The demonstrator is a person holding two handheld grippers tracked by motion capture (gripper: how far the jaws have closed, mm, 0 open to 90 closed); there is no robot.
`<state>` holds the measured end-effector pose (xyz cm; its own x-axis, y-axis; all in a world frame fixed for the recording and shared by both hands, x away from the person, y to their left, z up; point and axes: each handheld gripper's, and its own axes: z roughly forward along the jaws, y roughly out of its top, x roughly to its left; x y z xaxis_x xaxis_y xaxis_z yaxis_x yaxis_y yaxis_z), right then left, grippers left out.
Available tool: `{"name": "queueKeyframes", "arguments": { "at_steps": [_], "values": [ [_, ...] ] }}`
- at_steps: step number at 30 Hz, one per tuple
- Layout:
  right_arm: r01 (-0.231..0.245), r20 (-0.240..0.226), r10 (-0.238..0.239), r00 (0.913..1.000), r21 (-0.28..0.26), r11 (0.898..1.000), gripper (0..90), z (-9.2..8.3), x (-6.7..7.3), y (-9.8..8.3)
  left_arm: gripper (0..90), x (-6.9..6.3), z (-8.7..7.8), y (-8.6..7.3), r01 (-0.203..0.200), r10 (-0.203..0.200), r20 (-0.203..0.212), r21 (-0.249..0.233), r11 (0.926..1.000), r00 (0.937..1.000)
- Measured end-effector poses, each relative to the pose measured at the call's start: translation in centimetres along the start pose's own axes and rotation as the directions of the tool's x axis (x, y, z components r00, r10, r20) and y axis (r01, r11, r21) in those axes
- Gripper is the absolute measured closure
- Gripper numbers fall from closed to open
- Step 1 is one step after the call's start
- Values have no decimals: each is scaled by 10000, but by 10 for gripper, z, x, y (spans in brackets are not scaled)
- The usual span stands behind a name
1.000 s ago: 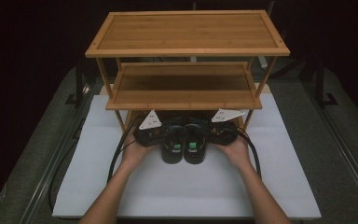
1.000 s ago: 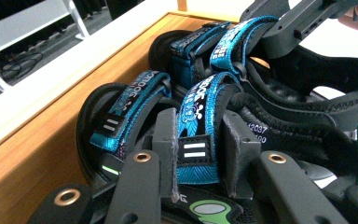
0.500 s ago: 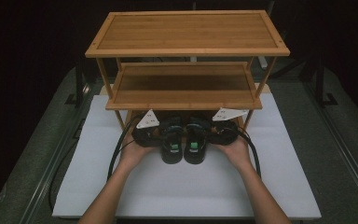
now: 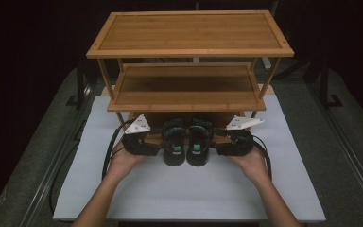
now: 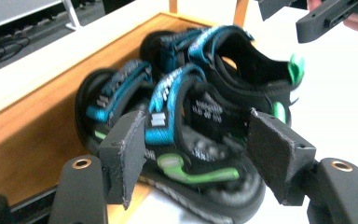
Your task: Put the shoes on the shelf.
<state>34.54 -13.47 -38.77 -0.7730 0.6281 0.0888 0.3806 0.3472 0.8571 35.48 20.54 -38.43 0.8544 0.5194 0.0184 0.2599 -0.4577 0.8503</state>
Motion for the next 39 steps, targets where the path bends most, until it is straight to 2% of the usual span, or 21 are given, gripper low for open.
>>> {"name": "queueKeyframes", "arguments": {
  "at_steps": [4, 6, 10, 12, 16, 17, 21, 23, 27, 34, 38, 39],
  "values": [
    [-227, -31, 228, 9997, 168, 9996, 390, -5, 2, -12, 342, -3, -5, -12, 232, -235, 129, 217, 9995, 9996],
    [-269, 30, 268, 9996, 451, 9986, 372, -5, 4, -20, 328, -6, -4, -22, 230, -238, 165, 462, 9987, 9996],
    [-430, 95, 425, 9990, 601, 9973, 341, -3, 7, -32, 308, -8, -1, -29, 374, -383, 136, 583, 9976, 9992],
    [-448, 104, 441, 9990, 790, 9959, 316, 2, 9, -36, 285, -9, 8, -35, 497, -516, 189, 876, 9949, 9985],
    [-345, 121, 333, 9994, 1218, 9920, 275, 14, 14, -42, 201, -13, 17, -38, 326, -339, 106, 1044, 9940, 9994],
    [-308, 118, 295, 9995, 1295, 9911, 269, 16, 15, -42, 188, -14, 22, -39, 200, -208, 46, 1234, 9922, 9998],
    [-228, 69, 220, 9997, 1438, 9893, 248, 25, 18, -45, 164, -15, 28, -43, 109, -116, 45, 1420, 9898, 9999],
    [-135, 108, 120, 9999, 1489, 9888, 235, 29, 19, -45, 153, -15, 32, -45, -10, 10, -1, 1649, 9863, 10000],
    [-66, 219, 32, 9998, 1555, 9878, 217, 36, 20, -46, 133, -16, 38, -48, 13, 2, -95, 1648, 9863, 10000],
    [187, 317, -245, 9992, 1733, 9847, 176, 48, 26, -46, 83, -22, 49, -49, -447, 495, -219, 1840, 9819, 9985],
    [263, 416, -341, 9985, 1770, 9839, 167, 50, 28, -45, 79, -22, 49, -49, -409, 454, -210, 1781, 9832, 9987],
    [247, 457, -332, 9984, 1761, 9841, 167, 50, 28, -45, 78, -22, 49, -48, -493, 544, -242, 1769, 9830, 9982]
  ]
}}
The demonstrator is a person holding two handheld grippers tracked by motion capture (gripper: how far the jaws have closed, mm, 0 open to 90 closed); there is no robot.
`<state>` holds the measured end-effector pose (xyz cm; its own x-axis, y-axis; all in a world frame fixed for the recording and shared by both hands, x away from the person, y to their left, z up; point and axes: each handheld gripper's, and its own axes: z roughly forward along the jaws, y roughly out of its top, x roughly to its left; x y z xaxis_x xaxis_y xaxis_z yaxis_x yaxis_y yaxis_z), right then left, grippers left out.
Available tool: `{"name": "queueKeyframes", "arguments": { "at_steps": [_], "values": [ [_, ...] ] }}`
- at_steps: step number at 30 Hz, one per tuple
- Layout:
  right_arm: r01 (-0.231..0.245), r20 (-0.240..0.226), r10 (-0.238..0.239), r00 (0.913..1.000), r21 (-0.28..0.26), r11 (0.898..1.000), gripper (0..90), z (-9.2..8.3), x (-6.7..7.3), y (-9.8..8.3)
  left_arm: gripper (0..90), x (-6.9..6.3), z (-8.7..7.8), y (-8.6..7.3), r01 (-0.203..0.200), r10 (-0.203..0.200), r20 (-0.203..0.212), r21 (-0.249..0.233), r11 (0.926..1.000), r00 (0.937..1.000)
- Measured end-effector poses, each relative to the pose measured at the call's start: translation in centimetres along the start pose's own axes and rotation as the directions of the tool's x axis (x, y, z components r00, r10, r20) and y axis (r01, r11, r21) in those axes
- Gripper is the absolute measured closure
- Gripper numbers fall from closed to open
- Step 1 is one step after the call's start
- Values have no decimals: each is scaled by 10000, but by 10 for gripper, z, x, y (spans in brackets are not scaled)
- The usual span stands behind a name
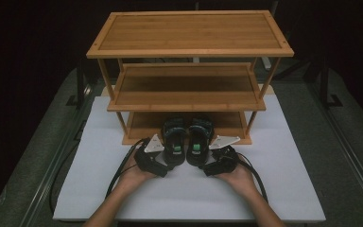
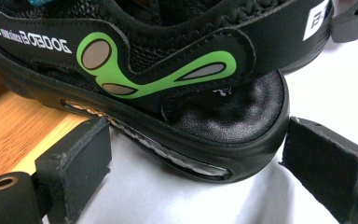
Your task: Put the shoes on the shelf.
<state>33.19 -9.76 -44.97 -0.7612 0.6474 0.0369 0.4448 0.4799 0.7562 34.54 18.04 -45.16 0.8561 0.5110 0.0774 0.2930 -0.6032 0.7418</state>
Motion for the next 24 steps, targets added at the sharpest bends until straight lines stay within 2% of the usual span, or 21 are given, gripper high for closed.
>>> {"name": "queueKeyframes", "arguments": {
  "at_steps": [3, 7, 11, 14, 17, 20, 24],
  "values": [
    [-24, 24, 24, 10000, 3, 10000, 167, 1, 1, 1, 77, 0, 1, 2, -3, 3, -30, -36, 10000, 10000],
    [-22, 19, 22, 10000, -9, 10000, 162, 5, -1, 5, 68, 5, 3, 6, 228, -227, 66, -114, 9997, 9997],
    [-251, -178, 250, 9995, -61, 9997, 161, 5, -6, 8, 65, 14, 5, 8, 670, -656, 417, -326, 9972, 9970],
    [-424, -413, 421, 9983, -74, 9991, 159, 5, -11, 9, 65, 15, 4, 8, 595, -580, 455, -316, 9977, 9973],
    [-400, -440, 396, 9982, -72, 9992, 157, 4, -11, 9, 65, 14, 4, 9, 593, -580, 418, -313, 9977, 9974],
    [-179, -338, 176, 9993, -79, 9998, 152, 4, -10, 12, 65, 15, 4, 9, 718, -697, 496, -427, 9965, 9963],
    [-306, -472, 299, 9984, -136, 9994, 152, 3, -13, 12, 65, 17, 4, 10, 831, -799, 625, -495, 9953, 9948]
  ]
}}
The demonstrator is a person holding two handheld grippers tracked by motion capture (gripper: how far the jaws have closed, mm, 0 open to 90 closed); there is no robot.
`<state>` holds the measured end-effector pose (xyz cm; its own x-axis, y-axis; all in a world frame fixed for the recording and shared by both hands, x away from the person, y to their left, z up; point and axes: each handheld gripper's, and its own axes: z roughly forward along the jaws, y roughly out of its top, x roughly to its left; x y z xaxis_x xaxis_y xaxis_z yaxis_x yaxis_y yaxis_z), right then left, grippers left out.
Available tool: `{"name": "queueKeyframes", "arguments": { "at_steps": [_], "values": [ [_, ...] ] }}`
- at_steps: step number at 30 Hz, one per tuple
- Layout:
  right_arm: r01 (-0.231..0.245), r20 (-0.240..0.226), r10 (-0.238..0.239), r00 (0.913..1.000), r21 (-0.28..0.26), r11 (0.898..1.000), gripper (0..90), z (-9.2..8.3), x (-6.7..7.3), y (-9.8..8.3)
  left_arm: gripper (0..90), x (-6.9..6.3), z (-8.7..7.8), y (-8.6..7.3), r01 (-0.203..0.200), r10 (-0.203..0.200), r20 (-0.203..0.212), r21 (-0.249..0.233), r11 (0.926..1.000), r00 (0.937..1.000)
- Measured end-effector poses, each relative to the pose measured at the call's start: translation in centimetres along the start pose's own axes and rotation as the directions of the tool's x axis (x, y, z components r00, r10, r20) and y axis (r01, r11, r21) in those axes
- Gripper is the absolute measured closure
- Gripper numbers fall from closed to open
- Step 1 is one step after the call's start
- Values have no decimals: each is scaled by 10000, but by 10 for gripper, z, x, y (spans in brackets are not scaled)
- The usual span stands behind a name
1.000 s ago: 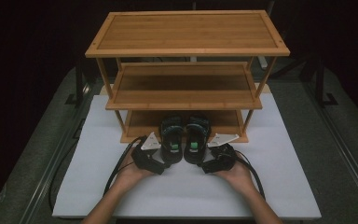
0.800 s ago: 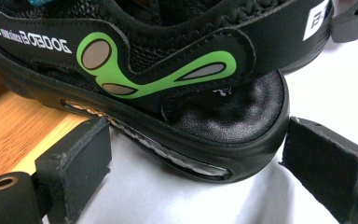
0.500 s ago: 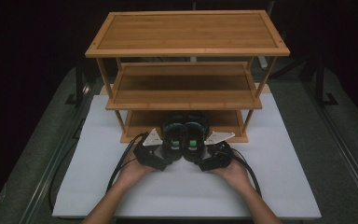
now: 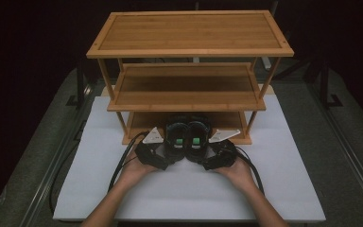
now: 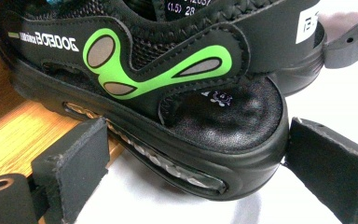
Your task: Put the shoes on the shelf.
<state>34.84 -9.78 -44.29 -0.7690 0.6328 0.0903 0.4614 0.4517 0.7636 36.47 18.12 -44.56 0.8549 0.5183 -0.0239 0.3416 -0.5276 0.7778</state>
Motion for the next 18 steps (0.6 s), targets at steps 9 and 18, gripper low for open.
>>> {"name": "queueKeyframes", "arguments": {
  "at_steps": [9, 18],
  "values": [
    [100, 53, -98, 9999, -381, 9992, 208, -2, -4, 10, 129, 4, -3, 12, -241, 233, -207, -413, 9989, 9995],
    [-9, 216, 20, 9998, -525, 9986, 224, 5, -18, 15, 131, 20, 7, 16, -63, 51, -256, -444, 9990, 9997]
  ]
}}
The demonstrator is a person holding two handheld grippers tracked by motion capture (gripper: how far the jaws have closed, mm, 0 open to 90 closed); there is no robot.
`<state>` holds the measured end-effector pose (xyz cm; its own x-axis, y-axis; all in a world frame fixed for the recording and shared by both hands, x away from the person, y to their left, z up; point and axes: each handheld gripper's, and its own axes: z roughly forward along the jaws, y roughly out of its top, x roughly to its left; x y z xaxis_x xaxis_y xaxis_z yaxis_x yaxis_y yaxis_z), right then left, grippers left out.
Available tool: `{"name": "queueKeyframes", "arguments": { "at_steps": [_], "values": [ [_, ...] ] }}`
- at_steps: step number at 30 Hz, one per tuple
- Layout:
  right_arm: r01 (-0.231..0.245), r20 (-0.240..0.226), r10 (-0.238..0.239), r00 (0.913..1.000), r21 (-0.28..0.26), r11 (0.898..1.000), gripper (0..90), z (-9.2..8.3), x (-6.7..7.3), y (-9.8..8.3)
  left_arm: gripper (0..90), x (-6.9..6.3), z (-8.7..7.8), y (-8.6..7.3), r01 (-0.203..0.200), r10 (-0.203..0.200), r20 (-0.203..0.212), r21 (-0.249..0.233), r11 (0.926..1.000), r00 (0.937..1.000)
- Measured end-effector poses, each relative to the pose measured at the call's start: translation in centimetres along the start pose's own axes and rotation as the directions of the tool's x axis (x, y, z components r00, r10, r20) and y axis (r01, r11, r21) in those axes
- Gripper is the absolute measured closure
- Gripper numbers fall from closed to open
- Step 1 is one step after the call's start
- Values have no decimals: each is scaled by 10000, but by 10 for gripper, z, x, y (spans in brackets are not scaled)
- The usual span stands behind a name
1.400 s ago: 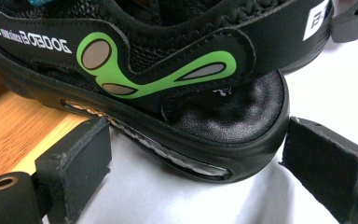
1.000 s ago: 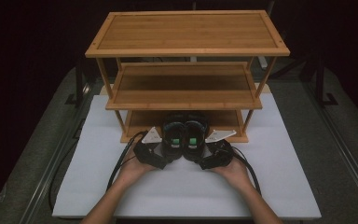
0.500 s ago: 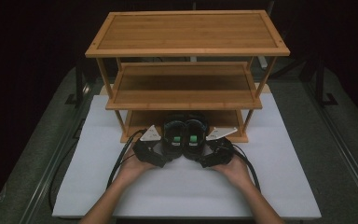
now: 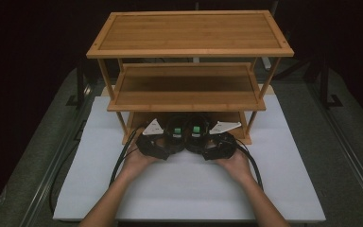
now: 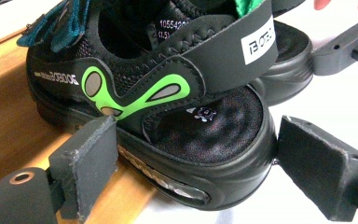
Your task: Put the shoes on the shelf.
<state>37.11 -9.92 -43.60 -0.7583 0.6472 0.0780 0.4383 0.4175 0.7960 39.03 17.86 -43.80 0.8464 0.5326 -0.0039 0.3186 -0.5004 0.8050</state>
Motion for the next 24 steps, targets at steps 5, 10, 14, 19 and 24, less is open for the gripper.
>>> {"name": "queueKeyframes", "arguments": {
  "at_steps": [5, 10, 14, 19, 24],
  "values": [
    [64, 124, -64, 9999, -2, 10000, 233, 5, -8, 3, 137, 7, 5, 1, 123, -123, -35, -96, 9999, 9999],
    [137, 329, -137, 9994, 17, 9999, 253, 9, -13, 7, 137, 12, 11, 5, 222, -221, -176, 27, 9998, 9996],
    [163, 464, -169, 9988, 140, 9998, 260, 13, -17, 10, 137, 15, 14, 7, 219, -217, -276, 52, 9997, 9994],
    [126, 508, -133, 9986, 138, 9998, 282, 15, -23, 11, 137, 20, 18, 11, 118, -107, -404, 256, 9996, 9991],
    [374, 559, -373, 9977, -4, 9993, 307, 18, -27, 13, 138, 22, 22, 14, 183, -165, -494, 347, 9992, 9986]
  ]
}}
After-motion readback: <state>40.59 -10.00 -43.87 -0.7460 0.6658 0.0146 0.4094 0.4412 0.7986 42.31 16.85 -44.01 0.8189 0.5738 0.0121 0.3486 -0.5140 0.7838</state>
